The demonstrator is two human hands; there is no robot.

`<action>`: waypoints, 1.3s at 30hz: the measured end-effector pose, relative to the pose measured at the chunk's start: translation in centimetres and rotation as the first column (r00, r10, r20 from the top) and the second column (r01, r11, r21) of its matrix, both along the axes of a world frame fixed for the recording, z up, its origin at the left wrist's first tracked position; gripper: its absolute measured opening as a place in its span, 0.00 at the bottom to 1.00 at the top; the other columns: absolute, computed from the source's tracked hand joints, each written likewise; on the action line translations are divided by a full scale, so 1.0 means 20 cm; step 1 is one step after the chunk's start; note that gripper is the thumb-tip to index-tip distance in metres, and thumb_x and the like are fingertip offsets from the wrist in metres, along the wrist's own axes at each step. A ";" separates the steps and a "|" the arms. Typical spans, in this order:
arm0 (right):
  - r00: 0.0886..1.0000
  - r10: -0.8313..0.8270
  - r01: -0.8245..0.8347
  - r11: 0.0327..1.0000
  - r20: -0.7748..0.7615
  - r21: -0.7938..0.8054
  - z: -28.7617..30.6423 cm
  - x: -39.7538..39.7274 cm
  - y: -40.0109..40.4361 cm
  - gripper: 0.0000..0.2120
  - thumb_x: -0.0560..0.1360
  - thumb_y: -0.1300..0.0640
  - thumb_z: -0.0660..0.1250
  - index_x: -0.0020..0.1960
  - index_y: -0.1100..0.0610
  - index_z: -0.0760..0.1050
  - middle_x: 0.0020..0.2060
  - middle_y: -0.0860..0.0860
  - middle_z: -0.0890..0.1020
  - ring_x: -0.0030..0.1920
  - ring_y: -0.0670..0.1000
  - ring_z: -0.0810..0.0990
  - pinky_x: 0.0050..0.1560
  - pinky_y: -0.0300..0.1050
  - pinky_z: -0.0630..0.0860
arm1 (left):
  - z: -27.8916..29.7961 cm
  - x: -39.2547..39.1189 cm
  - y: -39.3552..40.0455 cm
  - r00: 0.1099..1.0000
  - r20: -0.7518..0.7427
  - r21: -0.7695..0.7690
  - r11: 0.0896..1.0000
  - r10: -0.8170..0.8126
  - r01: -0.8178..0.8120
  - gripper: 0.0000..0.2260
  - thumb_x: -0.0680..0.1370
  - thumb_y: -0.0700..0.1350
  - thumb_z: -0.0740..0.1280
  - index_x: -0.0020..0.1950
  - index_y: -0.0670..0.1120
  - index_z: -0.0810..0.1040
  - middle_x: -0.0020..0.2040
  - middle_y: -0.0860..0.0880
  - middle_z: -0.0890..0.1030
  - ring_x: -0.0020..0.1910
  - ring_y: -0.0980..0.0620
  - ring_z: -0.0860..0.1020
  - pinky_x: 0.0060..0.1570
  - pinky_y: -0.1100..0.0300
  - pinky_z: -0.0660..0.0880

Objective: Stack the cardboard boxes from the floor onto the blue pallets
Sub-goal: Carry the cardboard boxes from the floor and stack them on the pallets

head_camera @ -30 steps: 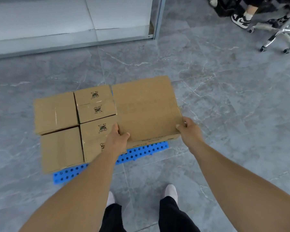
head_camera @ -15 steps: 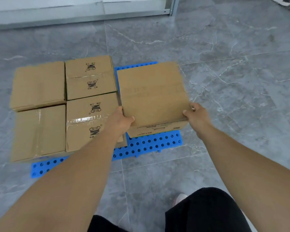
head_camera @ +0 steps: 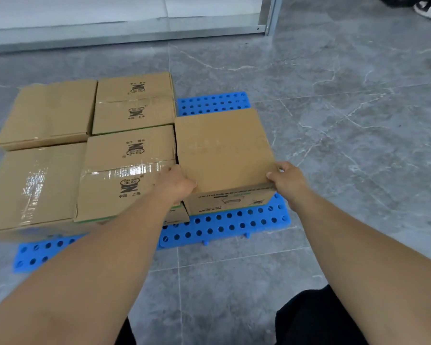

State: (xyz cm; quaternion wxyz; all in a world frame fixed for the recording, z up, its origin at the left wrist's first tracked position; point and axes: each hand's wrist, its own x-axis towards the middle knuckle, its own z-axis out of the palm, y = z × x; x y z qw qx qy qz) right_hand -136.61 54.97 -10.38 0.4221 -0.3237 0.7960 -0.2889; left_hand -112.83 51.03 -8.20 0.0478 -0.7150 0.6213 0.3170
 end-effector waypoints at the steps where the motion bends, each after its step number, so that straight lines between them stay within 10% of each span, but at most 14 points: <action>1: 1.000 0.000 0.000 1.000 -0.002 0.010 -0.01 0.01 0.01 0.20 0.76 0.58 0.64 0.67 0.56 0.69 0.58 0.56 0.78 0.54 0.56 0.78 0.57 0.55 0.76 | -0.01 0.00 0.01 1.000 0.016 0.004 1.000 -0.016 0.016 0.23 0.76 0.50 0.64 0.68 0.43 0.66 0.70 0.41 0.64 0.68 0.41 0.64 0.67 0.45 0.64; 6: 1.000 -0.002 0.002 1.000 0.006 0.020 -0.06 0.01 0.00 0.20 0.77 0.58 0.63 0.68 0.56 0.68 0.57 0.55 0.77 0.49 0.54 0.77 0.49 0.49 0.75 | -0.04 -0.01 0.02 0.993 0.088 0.004 0.997 -0.075 0.075 0.12 0.74 0.48 0.65 0.53 0.43 0.71 0.69 0.43 0.62 0.66 0.42 0.64 0.66 0.46 0.65; 39: 0.989 0.073 -0.062 0.994 -0.132 0.085 -0.06 0.04 -0.01 0.10 0.76 0.59 0.62 0.57 0.59 0.71 0.44 0.52 0.76 0.45 0.54 0.76 0.45 0.48 0.74 | -0.12 0.02 0.01 0.992 0.122 -0.121 0.992 -0.018 0.033 0.27 0.74 0.42 0.66 0.71 0.47 0.60 0.68 0.44 0.62 0.69 0.41 0.60 0.68 0.47 0.62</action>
